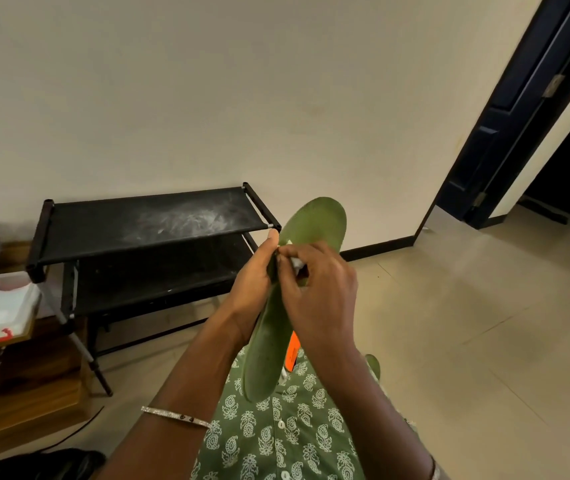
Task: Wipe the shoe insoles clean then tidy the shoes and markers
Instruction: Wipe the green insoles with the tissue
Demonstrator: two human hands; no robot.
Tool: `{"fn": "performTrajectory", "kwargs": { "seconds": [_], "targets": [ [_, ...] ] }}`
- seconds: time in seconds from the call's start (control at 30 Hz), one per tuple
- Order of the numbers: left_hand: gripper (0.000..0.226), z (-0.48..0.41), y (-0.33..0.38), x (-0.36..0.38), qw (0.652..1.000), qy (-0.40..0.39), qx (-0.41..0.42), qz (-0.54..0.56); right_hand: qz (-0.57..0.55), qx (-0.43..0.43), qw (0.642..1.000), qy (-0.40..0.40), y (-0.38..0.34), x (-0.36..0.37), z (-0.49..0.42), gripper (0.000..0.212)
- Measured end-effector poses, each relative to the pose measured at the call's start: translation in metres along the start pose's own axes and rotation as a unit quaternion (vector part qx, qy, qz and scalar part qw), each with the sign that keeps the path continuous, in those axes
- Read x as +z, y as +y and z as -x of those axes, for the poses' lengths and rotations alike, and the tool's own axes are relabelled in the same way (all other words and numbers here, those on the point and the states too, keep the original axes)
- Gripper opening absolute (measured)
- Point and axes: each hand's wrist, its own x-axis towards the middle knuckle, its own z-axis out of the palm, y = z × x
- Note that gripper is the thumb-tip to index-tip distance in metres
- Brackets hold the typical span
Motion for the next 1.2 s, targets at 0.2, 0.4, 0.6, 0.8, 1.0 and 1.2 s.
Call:
{"fn": "performTrajectory", "kwargs": {
  "seconds": [0.2,0.4,0.6,0.8,1.0,1.2],
  "targets": [
    [0.046,-0.003,-0.003,0.002,0.999,0.003,0.036,-0.028,0.010,0.012,0.998,0.054,0.009,-0.001,-0.026,0.005],
    [0.060,-0.001,-0.002,-0.003,0.999,-0.012,0.024,-0.025,-0.058,0.043,0.997,-0.033,-0.004,-0.005,-0.003,0.009],
    [0.058,-0.002,-0.003,0.001,0.999,-0.017,0.019,-0.023,-0.069,0.060,0.996,-0.022,0.002,-0.012,-0.013,0.007],
    [0.056,-0.002,-0.005,0.002,0.999,-0.007,0.018,-0.027,-0.046,0.050,0.997,0.029,0.007,-0.009,-0.024,0.010],
    [0.066,-0.003,-0.002,-0.005,0.999,-0.010,0.019,-0.044,-0.074,0.027,0.996,-0.034,-0.006,-0.011,0.014,0.015],
    [0.065,0.000,-0.002,0.001,0.995,-0.047,0.012,-0.082,0.000,0.007,1.000,0.006,0.014,-0.008,-0.018,0.012]
  ]
}}
